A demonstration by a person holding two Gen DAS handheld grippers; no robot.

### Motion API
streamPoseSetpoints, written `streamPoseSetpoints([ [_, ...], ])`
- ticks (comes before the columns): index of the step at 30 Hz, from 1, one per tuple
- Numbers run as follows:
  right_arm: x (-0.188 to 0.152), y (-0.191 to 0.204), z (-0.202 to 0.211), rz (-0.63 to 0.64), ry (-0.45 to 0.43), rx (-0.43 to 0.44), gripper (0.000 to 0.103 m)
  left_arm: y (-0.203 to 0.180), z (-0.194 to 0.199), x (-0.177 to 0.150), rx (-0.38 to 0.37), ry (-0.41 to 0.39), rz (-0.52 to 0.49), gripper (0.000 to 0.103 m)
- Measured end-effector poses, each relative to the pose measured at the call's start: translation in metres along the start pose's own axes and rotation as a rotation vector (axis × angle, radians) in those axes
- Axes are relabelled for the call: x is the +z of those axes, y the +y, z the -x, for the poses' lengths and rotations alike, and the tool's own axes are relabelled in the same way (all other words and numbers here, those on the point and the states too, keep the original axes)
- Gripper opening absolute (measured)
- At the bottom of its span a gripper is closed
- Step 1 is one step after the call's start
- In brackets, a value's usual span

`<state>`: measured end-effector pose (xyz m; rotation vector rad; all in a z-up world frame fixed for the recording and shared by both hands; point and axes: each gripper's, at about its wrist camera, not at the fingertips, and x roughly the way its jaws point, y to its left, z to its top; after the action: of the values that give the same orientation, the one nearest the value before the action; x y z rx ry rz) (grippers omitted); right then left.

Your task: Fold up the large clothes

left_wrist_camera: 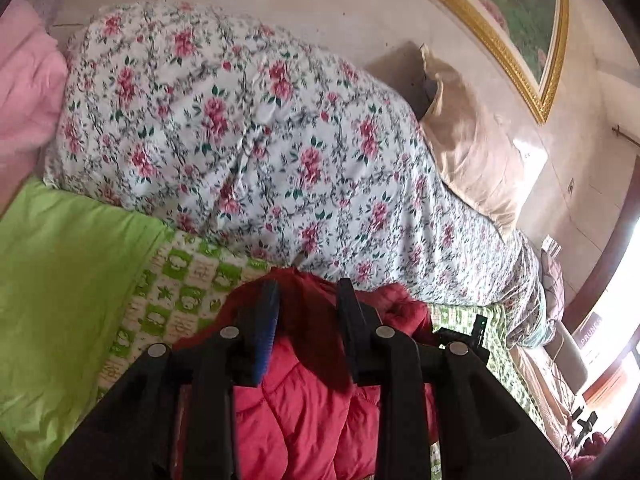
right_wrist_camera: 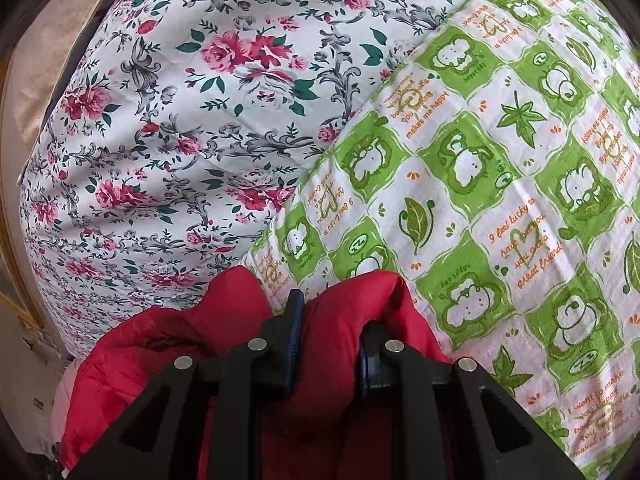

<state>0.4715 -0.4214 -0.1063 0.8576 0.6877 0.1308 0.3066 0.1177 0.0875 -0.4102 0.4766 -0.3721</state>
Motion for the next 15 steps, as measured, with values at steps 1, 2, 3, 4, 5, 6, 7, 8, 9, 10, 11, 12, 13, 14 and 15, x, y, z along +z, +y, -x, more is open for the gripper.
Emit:
streamPoseSetpoints([
  [1,0.000,-0.001,0.001,0.001,-0.001,-0.002,0.020,-0.003,-0.002,-0.002,-0.009,0.010,-0.007,0.026],
  [2,0.000,-0.001,0.002,0.003,-0.002,-0.005,0.021,-0.006,-0.006,-0.005,-0.025,0.027,-0.014,0.026],
  [3,0.000,0.000,0.002,0.006,-0.002,-0.008,0.021,-0.012,-0.015,-0.010,-0.055,0.065,-0.028,0.026],
  [4,0.000,0.002,0.003,0.013,-0.002,-0.012,0.023,-0.017,-0.023,-0.016,-0.069,0.096,-0.042,0.026],
  [5,0.000,0.006,0.004,0.028,-0.003,-0.020,0.024,-0.024,-0.034,-0.025,-0.075,0.125,-0.059,0.026],
  [6,0.000,0.010,0.004,0.042,-0.004,-0.029,0.025,-0.032,-0.048,-0.035,-0.085,0.162,-0.082,0.026],
  [7,0.000,0.014,0.005,0.054,-0.006,-0.038,0.026,-0.038,-0.059,-0.043,-0.098,0.195,-0.101,0.026],
  [8,0.000,0.016,0.007,0.056,-0.008,-0.042,0.028,-0.045,-0.076,-0.054,-0.103,0.241,-0.124,0.026],
  [9,0.000,0.019,0.008,0.055,-0.008,-0.046,0.029,-0.050,-0.092,-0.064,-0.094,0.281,-0.140,0.026],
  [10,0.001,0.021,0.011,0.052,-0.004,-0.049,0.031,-0.054,-0.114,-0.077,-0.088,0.340,-0.155,0.026],
  [11,0.002,0.024,0.015,0.050,-0.002,-0.044,0.034,-0.056,-0.126,-0.084,-0.080,0.369,-0.161,0.026],
  [12,0.003,0.026,0.019,0.051,-0.004,-0.037,0.036,-0.057,-0.141,-0.093,-0.071,0.402,-0.171,0.026],
  [13,0.005,0.030,0.026,0.052,-0.011,-0.024,0.039,-0.057,-0.154,-0.101,-0.058,0.433,-0.180,0.026],
  [14,0.006,0.034,0.034,0.058,-0.020,-0.006,0.042,-0.056,-0.163,-0.106,-0.040,0.450,-0.191,0.026],
  [15,0.007,0.037,0.040,0.065,-0.025,0.008,0.043,-0.055,-0.171,-0.110,-0.020,0.464,-0.202,0.026],
])
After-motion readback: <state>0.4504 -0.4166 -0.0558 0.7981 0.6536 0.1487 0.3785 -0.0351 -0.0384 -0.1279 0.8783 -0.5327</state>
